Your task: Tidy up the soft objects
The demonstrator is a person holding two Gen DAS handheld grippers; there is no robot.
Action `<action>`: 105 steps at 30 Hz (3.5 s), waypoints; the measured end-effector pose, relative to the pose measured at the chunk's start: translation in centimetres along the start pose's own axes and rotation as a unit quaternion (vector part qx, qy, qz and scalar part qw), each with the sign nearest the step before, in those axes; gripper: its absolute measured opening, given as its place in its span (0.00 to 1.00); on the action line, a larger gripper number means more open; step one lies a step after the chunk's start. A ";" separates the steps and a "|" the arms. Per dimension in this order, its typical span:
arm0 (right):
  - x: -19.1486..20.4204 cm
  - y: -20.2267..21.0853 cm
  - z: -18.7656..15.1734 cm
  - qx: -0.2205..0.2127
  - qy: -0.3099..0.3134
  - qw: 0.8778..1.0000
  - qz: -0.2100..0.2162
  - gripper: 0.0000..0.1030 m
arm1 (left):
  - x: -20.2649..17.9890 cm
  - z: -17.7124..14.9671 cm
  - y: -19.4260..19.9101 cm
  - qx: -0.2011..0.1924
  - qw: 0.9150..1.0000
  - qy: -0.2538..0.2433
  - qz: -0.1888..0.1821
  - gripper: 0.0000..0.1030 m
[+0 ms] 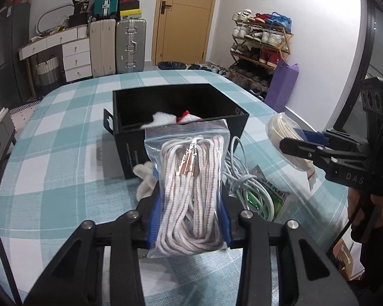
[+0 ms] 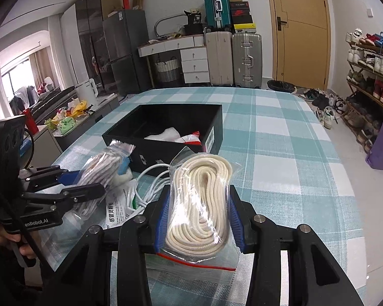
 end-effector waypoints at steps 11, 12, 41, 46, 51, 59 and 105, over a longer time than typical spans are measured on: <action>0.9 1.6 1.7 -0.020 0.004 1.000 0.019 0.40 | 2.2 1.7 1.5 -0.031 0.999 0.017 0.017 0.36; 1.1 1.7 1.9 -0.022 0.005 1.000 0.019 0.40 | 2.2 2.0 1.5 -0.032 0.999 0.016 0.018 0.36; 2.1 1.2 7.4 -0.039 0.006 0.999 0.029 0.40 | 4.5 7.2 0.4 -0.047 0.998 0.019 0.026 0.36; 2.2 0.2 8.2 -0.035 0.008 0.999 0.032 0.40 | 4.7 7.8 -0.2 -0.044 0.999 0.016 0.028 0.36; 2.3 -1.0 9.0 -0.030 0.009 0.999 0.033 0.40 | 4.7 8.4 -1.0 -0.040 0.999 0.014 0.028 0.36; 2.3 -3.5 9.8 -0.023 0.013 0.999 0.035 0.40 | 5.5 8.9 -2.8 -0.029 0.999 0.015 0.027 0.36; 4.0 -12.9 10.0 0.014 0.074 0.997 0.012 0.39 | 5.9 8.2 -8.7 0.041 0.997 -0.031 0.050 0.37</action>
Point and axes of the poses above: each gripper's, at about its wrist camera, not at the fingertips, and y roughly against the way its jaws point, x to its left, z to its top, the point moved 8 cm from there along -y, roughly the way its jaws point, and after that the axes turned 12 degrees about -z, right-handed, at the moved point
